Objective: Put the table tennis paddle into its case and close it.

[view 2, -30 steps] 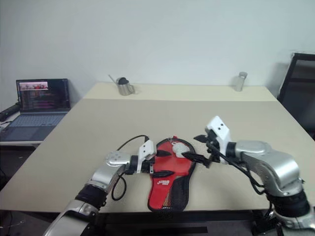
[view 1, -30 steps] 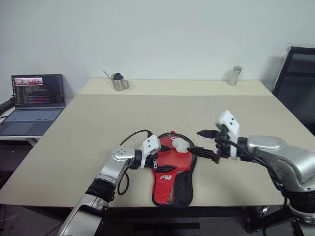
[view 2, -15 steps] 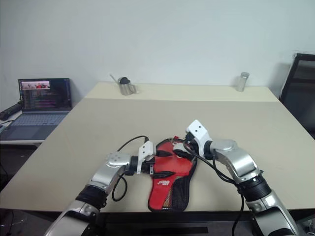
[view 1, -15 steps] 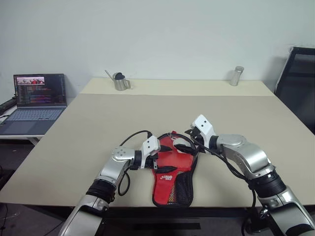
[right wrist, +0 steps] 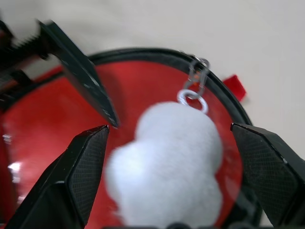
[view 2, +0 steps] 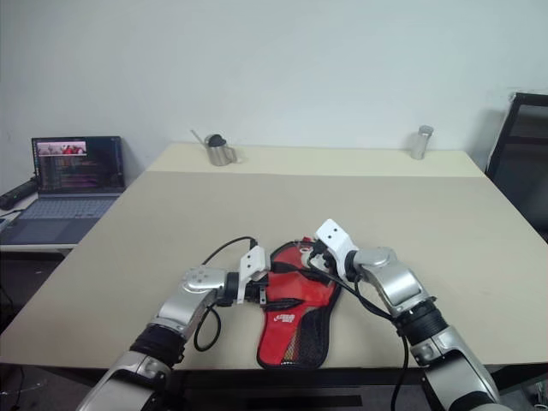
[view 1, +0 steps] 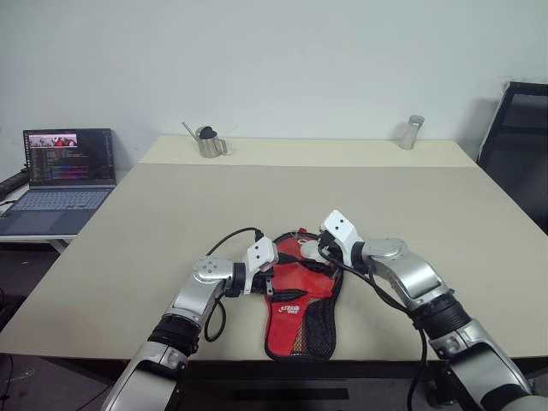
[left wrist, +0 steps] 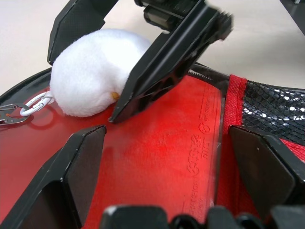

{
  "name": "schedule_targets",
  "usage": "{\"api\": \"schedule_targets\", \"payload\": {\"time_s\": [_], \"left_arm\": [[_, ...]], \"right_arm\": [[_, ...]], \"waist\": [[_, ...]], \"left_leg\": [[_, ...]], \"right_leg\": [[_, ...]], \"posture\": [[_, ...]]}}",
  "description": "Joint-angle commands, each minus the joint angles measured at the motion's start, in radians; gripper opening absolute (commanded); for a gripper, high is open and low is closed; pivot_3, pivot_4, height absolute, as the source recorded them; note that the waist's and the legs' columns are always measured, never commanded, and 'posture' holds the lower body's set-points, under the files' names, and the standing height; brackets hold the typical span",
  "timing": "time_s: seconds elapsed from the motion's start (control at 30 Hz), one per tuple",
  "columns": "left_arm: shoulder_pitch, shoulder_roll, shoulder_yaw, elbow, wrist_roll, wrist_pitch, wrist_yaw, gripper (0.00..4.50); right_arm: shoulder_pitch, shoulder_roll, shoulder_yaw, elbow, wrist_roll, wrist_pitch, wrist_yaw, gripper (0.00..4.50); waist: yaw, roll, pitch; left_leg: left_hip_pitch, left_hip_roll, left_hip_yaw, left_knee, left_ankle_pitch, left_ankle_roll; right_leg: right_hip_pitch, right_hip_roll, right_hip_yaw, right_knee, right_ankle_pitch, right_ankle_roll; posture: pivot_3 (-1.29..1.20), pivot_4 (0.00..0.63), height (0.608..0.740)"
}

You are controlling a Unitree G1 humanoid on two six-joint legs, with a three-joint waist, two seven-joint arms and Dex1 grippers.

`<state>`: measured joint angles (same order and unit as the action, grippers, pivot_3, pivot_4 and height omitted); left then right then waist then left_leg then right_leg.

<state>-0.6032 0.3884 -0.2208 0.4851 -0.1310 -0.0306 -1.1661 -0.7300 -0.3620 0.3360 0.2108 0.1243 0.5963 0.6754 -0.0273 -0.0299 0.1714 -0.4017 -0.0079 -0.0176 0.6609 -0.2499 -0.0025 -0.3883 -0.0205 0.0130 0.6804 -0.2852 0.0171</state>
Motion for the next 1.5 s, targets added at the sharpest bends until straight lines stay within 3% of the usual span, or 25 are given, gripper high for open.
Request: {"api": "schedule_targets", "payload": {"time_s": [0.03,0.13,0.37,0.47,0.8,1.2,1.5], "left_arm": [[0.0,-0.009,-0.003,-0.027,-0.003,0.016,-0.005,4.49],[-0.017,-0.006,-0.003,-0.008,0.005,0.002,-0.006,4.5],[-0.082,-0.006,0.008,0.06,0.02,-0.045,-0.002,4.5],[-0.115,-0.009,0.01,0.08,0.016,-0.052,-0.02,4.5],[-0.107,0.002,-0.012,0.23,0.061,-0.103,-0.056,4.5],[-0.076,0.01,-0.016,0.235,0.064,-0.122,-0.061,4.5],[-0.048,0.012,-0.009,0.241,0.074,-0.122,-0.053,4.5]], "right_arm": [[-0.035,0.012,-0.029,0.007,-0.03,-0.035,-0.02,4.32],[-0.044,0.015,-0.03,0.03,-0.053,-0.05,-0.025,3.54],[-0.052,0.024,-0.041,0.046,-0.064,-0.06,-0.021,1.04],[-0.052,0.025,-0.044,0.047,-0.067,-0.059,-0.017,0.49],[-0.112,0.034,-0.062,0.11,-0.065,-0.062,0.001,0.42],[-0.384,0.085,-0.089,0.628,-0.128,-0.305,0.013,0.42],[-0.441,0.124,-0.099,0.826,-0.181,-0.423,0.008,0.42]], "waist": [[0.0,0.0,0.0],[0.0,0.0,0.0],[0.0,0.0,0.0],[0.0,0.0,0.0],[-0.003,0.001,0.001],[-0.006,0.001,0.001],[-0.007,0.002,0.0]], "left_leg": [[0.0,0.0,0.0,0.0,0.0,0.0],[0.0,0.0,0.0,0.0,0.0,0.0],[0.0,0.0,0.0,0.0,0.0,0.0],[0.0,0.0,0.0,0.0,0.0,0.0],[0.0,0.0,0.001,0.0,0.0,0.0],[0.002,0.0,0.002,-0.001,0.0,0.0],[0.002,0.001,0.002,-0.001,0.0,0.0]], "right_leg": [[0.0,0.0,0.0,0.0,0.0,0.0],[0.0,0.0,0.0,0.0,0.0,0.0],[0.0,0.0,0.0,0.0,0.0,0.0],[0.0,0.0,0.0,0.0,0.0,0.0],[-0.001,0.0,0.0,0.0,0.0,0.0],[0.0,0.0,0.001,0.001,0.0,0.0],[0.0,0.0,0.001,0.001,0.0,0.0]], "posture": [[0.0,0.15,0.74],[0.0,0.15,0.74],[0.0,0.15,0.74],[0.0,0.15,0.74],[0.0,0.15,0.74],[0.0,0.15,0.74],[0.0,0.15,0.74]]}}
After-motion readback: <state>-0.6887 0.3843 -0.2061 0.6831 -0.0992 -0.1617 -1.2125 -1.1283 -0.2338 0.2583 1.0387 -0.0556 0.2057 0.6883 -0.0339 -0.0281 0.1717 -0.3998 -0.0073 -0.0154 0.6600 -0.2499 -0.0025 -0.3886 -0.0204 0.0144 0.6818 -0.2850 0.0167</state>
